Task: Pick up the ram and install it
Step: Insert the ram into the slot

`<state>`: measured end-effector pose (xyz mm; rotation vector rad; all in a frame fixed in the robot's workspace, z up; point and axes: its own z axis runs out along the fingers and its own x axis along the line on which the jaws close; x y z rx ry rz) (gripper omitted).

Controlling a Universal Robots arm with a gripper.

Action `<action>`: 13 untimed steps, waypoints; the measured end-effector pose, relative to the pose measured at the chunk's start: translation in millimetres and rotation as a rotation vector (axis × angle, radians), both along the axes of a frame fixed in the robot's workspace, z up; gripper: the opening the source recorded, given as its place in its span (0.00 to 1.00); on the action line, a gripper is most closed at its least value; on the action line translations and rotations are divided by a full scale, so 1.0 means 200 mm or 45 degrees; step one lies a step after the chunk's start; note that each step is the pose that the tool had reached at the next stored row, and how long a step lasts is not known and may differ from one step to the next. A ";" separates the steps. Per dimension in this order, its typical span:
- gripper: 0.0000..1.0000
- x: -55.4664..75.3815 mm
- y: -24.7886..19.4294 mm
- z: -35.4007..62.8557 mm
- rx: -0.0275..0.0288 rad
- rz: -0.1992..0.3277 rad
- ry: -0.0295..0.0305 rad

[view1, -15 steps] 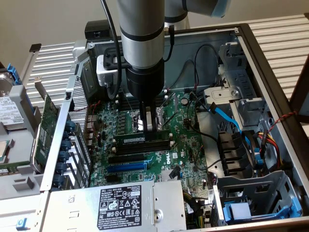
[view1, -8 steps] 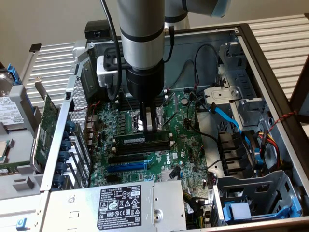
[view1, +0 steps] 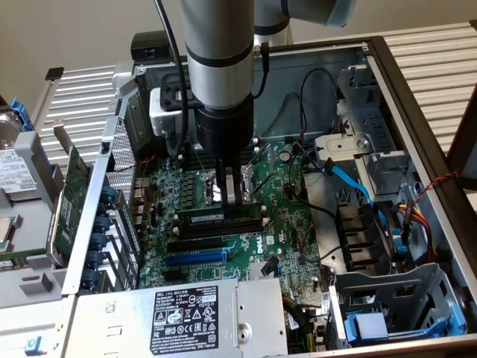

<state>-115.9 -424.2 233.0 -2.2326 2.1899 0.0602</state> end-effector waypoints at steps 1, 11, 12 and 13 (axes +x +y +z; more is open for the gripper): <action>0.14 0.00 0.000 -0.002 -0.0001 0.000 0.0000; 0.14 0.00 0.000 -0.014 -0.0002 -0.001 0.0001; 0.14 0.00 0.000 -0.014 -0.0002 -0.002 0.0001; 0.14 0.00 0.000 -0.014 -0.0002 -0.002 0.0002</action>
